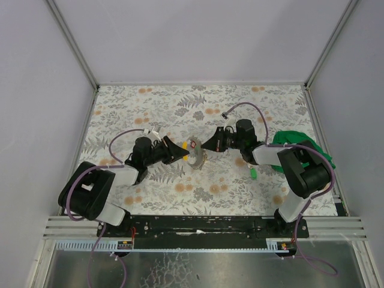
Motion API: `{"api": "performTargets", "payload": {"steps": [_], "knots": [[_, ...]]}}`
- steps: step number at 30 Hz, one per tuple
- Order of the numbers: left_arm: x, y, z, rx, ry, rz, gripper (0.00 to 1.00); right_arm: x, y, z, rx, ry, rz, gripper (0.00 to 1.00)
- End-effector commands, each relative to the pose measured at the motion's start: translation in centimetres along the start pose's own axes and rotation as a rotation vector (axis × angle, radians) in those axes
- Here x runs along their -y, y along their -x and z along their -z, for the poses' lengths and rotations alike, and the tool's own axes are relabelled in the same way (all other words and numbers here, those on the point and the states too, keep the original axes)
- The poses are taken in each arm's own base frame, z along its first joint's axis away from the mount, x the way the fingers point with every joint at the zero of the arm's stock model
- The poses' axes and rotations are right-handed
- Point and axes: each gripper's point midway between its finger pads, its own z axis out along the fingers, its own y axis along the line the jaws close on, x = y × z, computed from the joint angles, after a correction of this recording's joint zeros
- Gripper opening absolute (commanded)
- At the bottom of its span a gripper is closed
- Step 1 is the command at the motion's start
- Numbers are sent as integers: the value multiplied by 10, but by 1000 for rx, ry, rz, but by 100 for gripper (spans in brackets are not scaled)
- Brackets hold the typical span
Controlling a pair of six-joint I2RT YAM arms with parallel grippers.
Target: Put the keys on the keyring
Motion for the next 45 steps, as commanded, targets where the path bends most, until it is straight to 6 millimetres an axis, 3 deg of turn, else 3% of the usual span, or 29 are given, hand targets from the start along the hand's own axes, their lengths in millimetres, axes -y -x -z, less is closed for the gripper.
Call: {"api": "performTargets", "payload": {"steps": [1,4,6,14,17,30,38,45], "knots": [[28,10,-5,25,-99,-52,34,-32,23,3,78,85,109,0],[35,10,-7,19,-108,-77,10,-32,19,4,75,83,117,3],[37,12,-6,18,-95,-103,0,-38,24,9,95,86,143,9],[46,26,12,42,89,-306,0,-50,33,41,139,14,298,46],[58,27,19,28,141,-391,0,-52,35,55,162,-24,369,53],[135,48,59,-156,284,-851,0,-77,34,96,334,-3,734,60],[151,17,58,-350,269,-1063,0,-100,18,95,381,57,863,59],[160,14,59,-372,275,-1115,0,-108,10,102,433,54,883,55]]}}
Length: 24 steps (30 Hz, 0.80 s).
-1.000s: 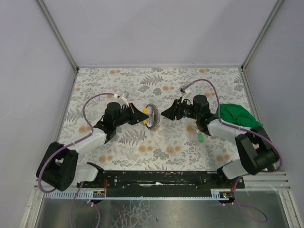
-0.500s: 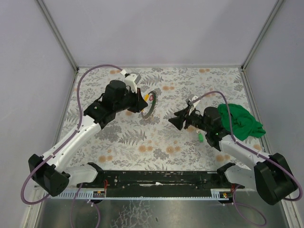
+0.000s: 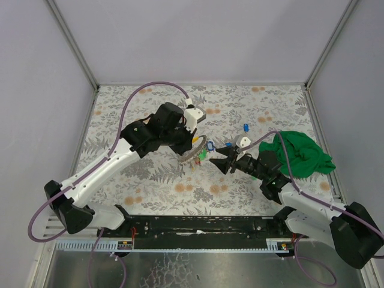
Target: Put the keys on the keyring
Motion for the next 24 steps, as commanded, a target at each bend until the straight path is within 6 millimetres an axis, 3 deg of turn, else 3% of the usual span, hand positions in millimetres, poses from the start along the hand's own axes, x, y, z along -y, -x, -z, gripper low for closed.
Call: {"api": "performTargets", "payload": {"steps": [1,14,24], "knots": [[0,13,16,31,13,-70,0,-1,26,2,107,-34,81,54],[12,-5,9,14,-51,-59,0,-21,18,0,118,-28,110,50],[22,-5,10,51,-104,-51,0,-32,7,-12,100,-29,147,44]]}}
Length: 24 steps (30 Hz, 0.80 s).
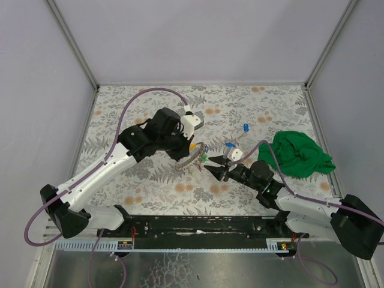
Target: Put the keys on the keyring
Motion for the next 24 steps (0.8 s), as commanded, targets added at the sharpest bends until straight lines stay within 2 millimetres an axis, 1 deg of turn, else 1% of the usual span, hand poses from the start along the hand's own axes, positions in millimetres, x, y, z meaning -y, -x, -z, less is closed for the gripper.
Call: {"api": "performTargets", "payload": {"steps": [1,16,24], "knots": [[11,20,5,105,-49,-17,0,1,11,-9,55,-33,54,44],[15,20,1,115,-87,-3,0,-22,6,-24,45,17,64,41],[12,21,0,121,-91,15,0,-25,6,-26,50,9,69,36]]}}
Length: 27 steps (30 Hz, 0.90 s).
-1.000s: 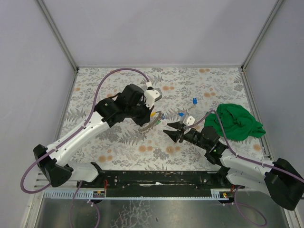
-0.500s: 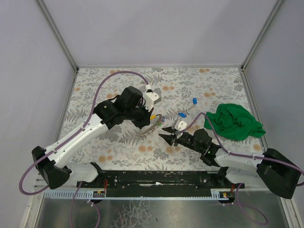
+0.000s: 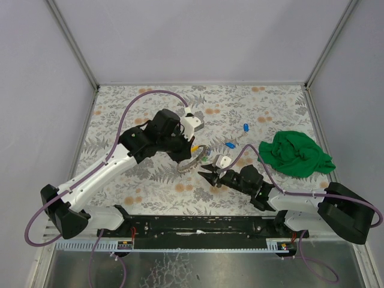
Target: Put the keys on the keyring
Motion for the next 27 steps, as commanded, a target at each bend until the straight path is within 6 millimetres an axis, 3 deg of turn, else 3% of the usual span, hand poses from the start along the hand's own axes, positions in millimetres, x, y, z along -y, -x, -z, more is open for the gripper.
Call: {"api": "performTargets", "payload": {"steps": [1,27], "knots": [[6,24,5,108,-38,-10,0,6,36,-9,117,-33,33,36],[12,27,6,122,-112,5,0,11,39,-8,151,-97,47,25]]}}
